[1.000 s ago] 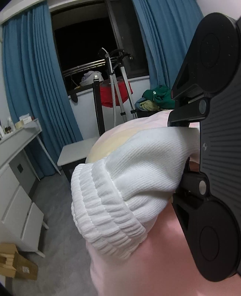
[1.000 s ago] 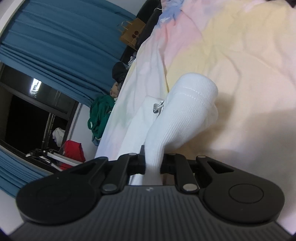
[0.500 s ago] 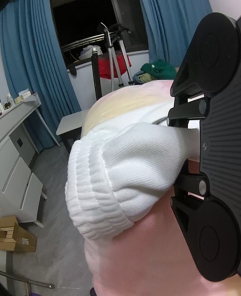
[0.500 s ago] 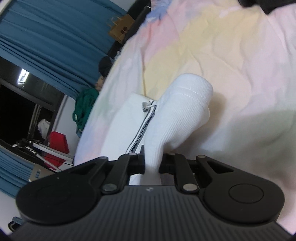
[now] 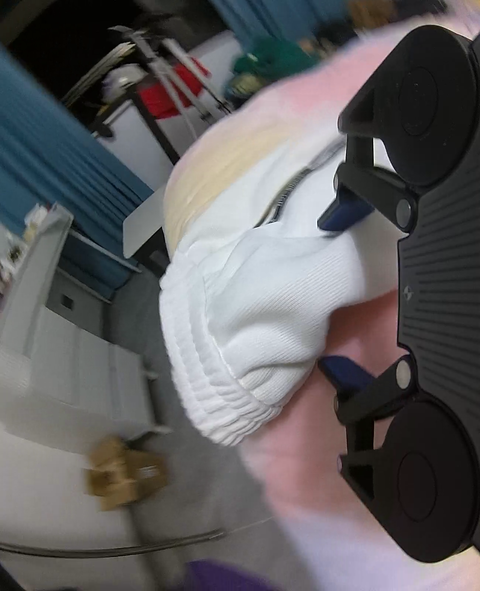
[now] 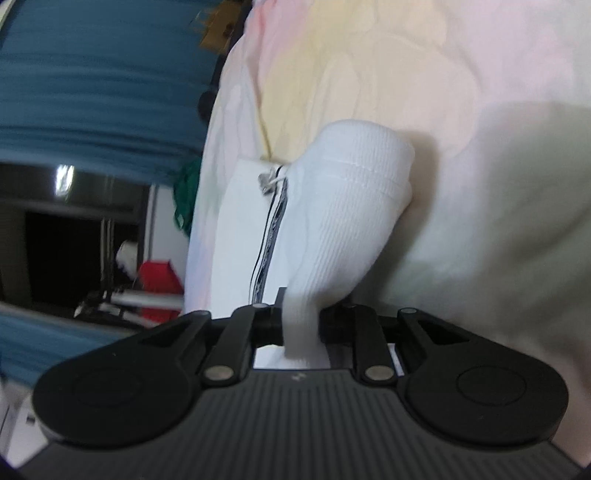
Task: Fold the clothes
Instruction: 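Lay the ribbed waistband down and open the left gripper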
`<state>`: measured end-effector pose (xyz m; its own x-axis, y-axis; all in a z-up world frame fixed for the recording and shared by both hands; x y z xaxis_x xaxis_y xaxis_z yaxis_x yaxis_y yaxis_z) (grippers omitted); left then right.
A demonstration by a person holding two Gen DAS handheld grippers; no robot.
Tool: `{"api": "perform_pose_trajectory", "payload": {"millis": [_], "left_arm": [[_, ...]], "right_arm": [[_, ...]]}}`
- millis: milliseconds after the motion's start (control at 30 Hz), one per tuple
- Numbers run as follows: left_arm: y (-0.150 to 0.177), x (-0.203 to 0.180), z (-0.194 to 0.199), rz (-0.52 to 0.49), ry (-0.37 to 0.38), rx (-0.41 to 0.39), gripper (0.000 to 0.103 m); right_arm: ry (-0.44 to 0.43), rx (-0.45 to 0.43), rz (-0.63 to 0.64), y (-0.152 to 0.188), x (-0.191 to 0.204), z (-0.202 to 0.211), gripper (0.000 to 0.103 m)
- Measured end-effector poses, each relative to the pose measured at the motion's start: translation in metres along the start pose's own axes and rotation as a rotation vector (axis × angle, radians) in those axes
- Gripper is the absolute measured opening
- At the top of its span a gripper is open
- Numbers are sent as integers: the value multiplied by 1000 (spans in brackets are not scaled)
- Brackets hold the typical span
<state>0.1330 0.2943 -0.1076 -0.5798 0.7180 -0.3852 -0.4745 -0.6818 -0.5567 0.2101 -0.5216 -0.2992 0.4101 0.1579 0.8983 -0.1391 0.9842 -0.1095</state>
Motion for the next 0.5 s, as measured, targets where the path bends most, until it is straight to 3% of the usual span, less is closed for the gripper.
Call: {"api": "perform_pose_trajectory", "payload": {"millis": [200,333,433,500], "left_arm": [[21,-30,27,-129,-78,-103,95],[46,-51,22,-149,-38,-76,95],[59,-68,20,-230,-28,-74,95],[61,-79,26,-288,-25,-121,95]], "right_arm": [[-28,46,-25,3,-6,-3,23],[-12,44,38,3,4,-5,27],[-27,18,144,3,26,-8,39],[-72,-1,171,3,42,-9,56]]}}
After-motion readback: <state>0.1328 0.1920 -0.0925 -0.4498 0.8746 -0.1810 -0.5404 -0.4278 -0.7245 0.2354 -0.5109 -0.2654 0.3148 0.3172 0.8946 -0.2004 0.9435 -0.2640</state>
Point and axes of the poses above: each gripper's, at about its wrist camera, not at the fingertips, and z roughly against the way its jaws point, x to its left, y to its underside, the point moved 9 cm from there along -z, roughly the way its jaws point
